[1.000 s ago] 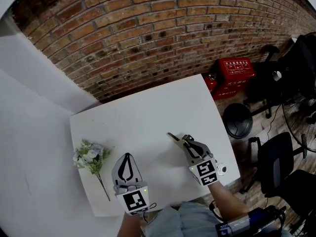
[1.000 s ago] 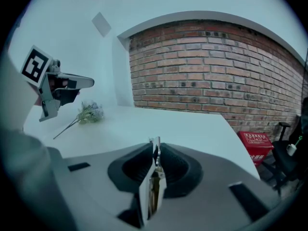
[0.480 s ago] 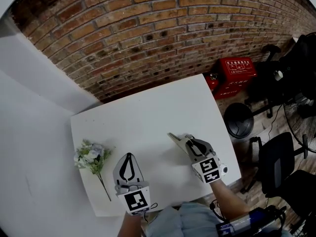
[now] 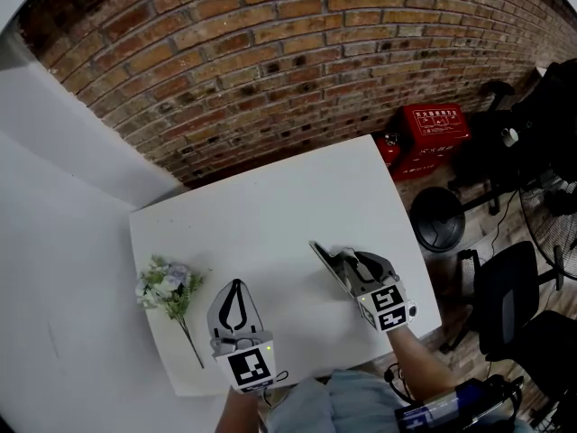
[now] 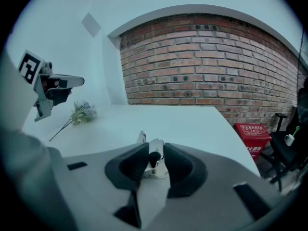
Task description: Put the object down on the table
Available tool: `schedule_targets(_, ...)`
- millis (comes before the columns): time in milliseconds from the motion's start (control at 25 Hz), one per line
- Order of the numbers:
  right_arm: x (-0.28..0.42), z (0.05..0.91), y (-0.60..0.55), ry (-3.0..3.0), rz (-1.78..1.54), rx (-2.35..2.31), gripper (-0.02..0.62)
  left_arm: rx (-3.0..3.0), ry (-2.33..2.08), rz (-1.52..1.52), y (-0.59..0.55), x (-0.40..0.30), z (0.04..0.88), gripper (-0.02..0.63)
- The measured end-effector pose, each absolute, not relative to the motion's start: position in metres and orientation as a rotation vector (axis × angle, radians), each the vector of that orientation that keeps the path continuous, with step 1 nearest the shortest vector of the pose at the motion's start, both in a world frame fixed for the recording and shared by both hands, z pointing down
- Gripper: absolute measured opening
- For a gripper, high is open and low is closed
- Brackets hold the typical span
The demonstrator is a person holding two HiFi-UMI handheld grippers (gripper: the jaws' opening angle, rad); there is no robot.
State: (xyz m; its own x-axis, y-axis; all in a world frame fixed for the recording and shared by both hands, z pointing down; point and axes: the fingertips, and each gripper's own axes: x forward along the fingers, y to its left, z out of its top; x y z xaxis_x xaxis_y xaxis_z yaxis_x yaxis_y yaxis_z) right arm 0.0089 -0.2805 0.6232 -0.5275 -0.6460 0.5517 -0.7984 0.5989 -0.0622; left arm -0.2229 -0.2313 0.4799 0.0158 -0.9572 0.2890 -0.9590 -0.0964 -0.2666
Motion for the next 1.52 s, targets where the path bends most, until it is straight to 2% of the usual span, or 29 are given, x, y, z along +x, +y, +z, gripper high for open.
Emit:
schedule_targets(880,0.008,0.595,-0.284,-2.381,0.350,1.173,0.114,2.256,-2.146,0.604,-0.227,-0.217,0.462,0.009)
schedule_targets(1160,0.002,0.529,-0.283,-2.495,0.256,1.226,0.087,2.267,-2.208,0.556,-0.216,-0.209,0.432,0.009)
schedule_targets(1520,-0.013,0.406,-0.274,-2.695,0.024,1.276,0.009,2.239,-2.338,0.365,-0.207,-0.206,0.352,0.009)
